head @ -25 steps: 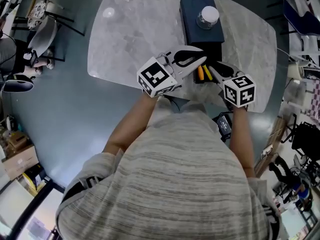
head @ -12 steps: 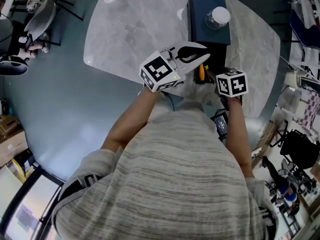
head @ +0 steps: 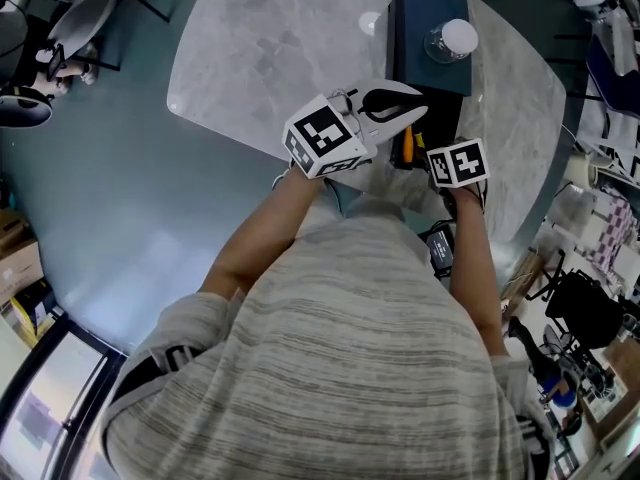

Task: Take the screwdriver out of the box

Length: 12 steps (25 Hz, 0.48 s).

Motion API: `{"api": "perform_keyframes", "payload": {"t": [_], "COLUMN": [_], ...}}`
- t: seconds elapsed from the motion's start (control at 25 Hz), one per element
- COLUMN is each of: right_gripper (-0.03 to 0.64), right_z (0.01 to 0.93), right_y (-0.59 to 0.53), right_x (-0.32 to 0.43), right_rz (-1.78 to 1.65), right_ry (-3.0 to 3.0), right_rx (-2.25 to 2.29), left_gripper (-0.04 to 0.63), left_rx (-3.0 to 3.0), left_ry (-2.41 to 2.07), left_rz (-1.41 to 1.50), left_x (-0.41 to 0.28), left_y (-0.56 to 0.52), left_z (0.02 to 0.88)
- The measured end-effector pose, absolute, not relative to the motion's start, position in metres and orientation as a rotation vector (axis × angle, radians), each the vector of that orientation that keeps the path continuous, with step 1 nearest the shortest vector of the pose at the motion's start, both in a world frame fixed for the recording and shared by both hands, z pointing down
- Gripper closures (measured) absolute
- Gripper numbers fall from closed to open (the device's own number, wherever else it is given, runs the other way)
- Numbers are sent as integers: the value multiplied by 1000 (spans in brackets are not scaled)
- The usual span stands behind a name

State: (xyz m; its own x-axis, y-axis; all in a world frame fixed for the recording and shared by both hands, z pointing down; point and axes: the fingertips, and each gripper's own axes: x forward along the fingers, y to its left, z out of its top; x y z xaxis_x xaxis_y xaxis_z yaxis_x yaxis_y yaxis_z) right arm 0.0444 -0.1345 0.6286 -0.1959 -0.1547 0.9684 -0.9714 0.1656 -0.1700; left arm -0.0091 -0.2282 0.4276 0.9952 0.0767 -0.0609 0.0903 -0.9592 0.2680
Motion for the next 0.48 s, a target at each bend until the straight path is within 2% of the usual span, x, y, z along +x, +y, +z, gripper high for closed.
{"api": "perform_keyframes", "payload": {"t": [0.48], "right_gripper": [523], "right_z": [647], "right_y": [-129], "right_x": [50], "right_rz": [1081], "right_ry": [-1451], "right_rx": [1079], "left_gripper": [561], "left_rx": [2861], "left_ry": [111], "left_rz": [-76], "left_x": [-11], "left_y": [-231], "left_z": [428]}}
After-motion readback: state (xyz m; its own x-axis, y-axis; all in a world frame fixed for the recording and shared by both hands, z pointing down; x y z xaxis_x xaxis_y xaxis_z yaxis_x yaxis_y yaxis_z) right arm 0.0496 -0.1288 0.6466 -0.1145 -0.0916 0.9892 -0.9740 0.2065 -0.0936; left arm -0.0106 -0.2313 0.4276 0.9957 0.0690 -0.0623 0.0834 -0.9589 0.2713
